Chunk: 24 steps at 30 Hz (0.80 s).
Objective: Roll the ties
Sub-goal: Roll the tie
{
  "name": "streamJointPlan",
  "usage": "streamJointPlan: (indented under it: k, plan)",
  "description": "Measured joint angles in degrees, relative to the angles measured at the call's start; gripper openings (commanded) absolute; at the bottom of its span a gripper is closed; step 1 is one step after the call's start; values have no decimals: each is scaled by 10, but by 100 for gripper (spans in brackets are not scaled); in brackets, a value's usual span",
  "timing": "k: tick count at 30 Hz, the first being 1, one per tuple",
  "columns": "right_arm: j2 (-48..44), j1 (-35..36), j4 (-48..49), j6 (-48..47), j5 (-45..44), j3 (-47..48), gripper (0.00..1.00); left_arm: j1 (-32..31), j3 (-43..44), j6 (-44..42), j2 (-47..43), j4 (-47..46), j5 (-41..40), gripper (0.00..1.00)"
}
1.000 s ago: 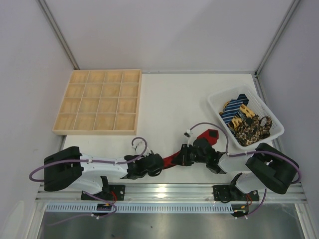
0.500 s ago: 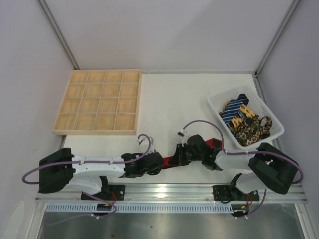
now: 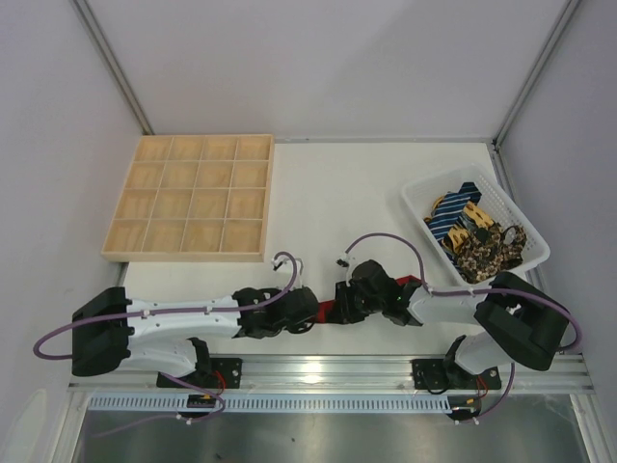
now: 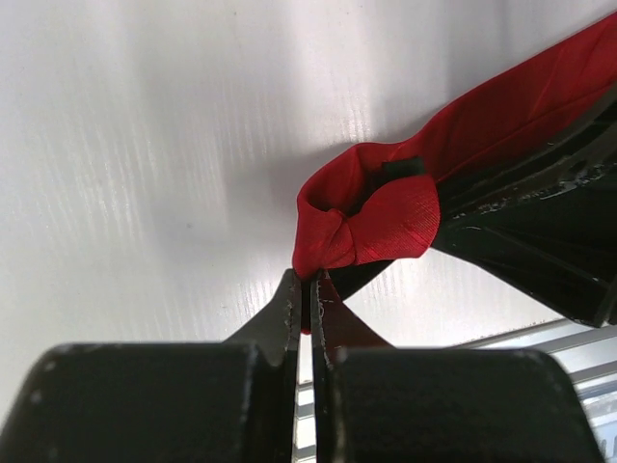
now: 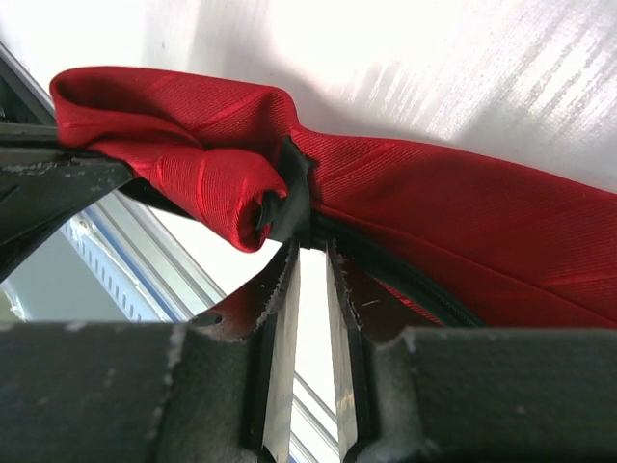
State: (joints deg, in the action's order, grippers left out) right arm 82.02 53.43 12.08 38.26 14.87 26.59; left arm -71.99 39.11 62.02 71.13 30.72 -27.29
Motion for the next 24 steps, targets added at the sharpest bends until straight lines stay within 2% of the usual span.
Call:
streamJointPlan:
  k: [6, 9, 16, 24]
  plan:
    - [-1, 1, -15, 0, -6, 7, 18, 0, 17, -6, 16, 17, -1, 0]
    - [-24, 3, -52, -6, -16, 6, 18, 0, 17, -2, 17, 29, -5, 0]
    - [-99, 4, -82, -23, -21, 6, 25, 0, 17, 10, 14, 37, -11, 1]
    - [-42, 7, -57, -29, 11, 26, 28, 0, 19, 15, 14, 42, -11, 0]
